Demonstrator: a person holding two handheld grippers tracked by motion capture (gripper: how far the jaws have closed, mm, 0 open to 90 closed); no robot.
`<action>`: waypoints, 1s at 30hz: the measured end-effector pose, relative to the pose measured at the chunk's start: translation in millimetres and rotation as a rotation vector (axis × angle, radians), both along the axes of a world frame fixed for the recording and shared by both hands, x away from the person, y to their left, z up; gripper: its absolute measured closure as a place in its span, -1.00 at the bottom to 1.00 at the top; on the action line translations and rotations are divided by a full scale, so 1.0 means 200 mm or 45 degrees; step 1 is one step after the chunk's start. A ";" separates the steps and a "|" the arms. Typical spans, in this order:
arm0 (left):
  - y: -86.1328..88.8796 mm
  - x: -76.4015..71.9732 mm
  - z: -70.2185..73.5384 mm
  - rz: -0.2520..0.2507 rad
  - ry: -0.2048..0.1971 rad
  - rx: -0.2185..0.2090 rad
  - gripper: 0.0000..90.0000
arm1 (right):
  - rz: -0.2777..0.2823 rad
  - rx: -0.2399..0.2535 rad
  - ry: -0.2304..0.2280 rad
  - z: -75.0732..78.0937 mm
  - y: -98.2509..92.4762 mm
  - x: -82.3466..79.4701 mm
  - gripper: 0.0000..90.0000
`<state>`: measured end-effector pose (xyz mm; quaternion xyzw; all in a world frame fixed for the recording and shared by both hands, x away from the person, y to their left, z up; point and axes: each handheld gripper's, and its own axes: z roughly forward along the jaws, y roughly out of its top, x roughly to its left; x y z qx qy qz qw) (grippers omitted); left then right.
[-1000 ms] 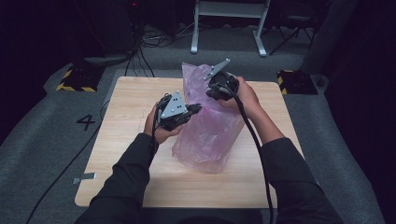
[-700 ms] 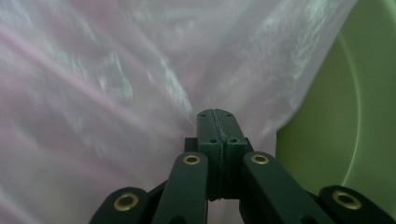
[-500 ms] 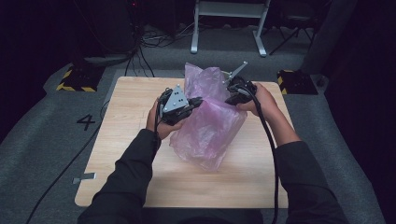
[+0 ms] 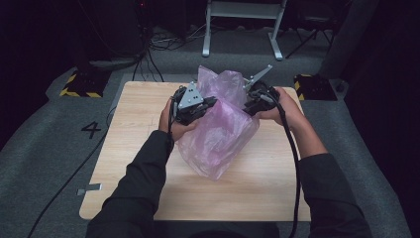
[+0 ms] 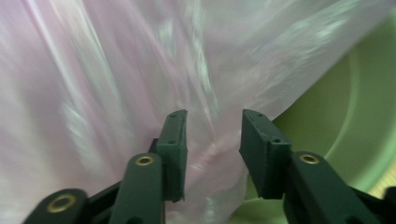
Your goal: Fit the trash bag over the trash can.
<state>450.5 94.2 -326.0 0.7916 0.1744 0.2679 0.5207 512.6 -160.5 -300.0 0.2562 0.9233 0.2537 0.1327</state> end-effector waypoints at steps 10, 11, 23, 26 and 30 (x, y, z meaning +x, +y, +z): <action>0.01 -0.02 -0.03 -0.033 0.020 -0.008 0.97 | -0.140 0.320 -0.223 0.15 0.02 0.01 -0.32; 0.02 -0.02 -0.03 -0.036 0.019 -0.007 0.97 | -0.128 0.358 -0.236 0.15 0.04 0.01 -0.36; 0.03 -0.06 -0.07 -0.072 0.037 -0.022 0.97 | -0.175 0.292 -0.254 0.14 0.32 0.09 -0.47; 0.02 -0.06 -0.08 -0.073 0.040 -0.033 0.96 | -0.169 0.139 -0.246 0.09 0.41 0.13 -0.32; 0.03 -0.08 -0.08 -0.078 0.036 -0.035 0.96 | -0.119 0.014 -0.212 0.04 0.47 0.15 0.24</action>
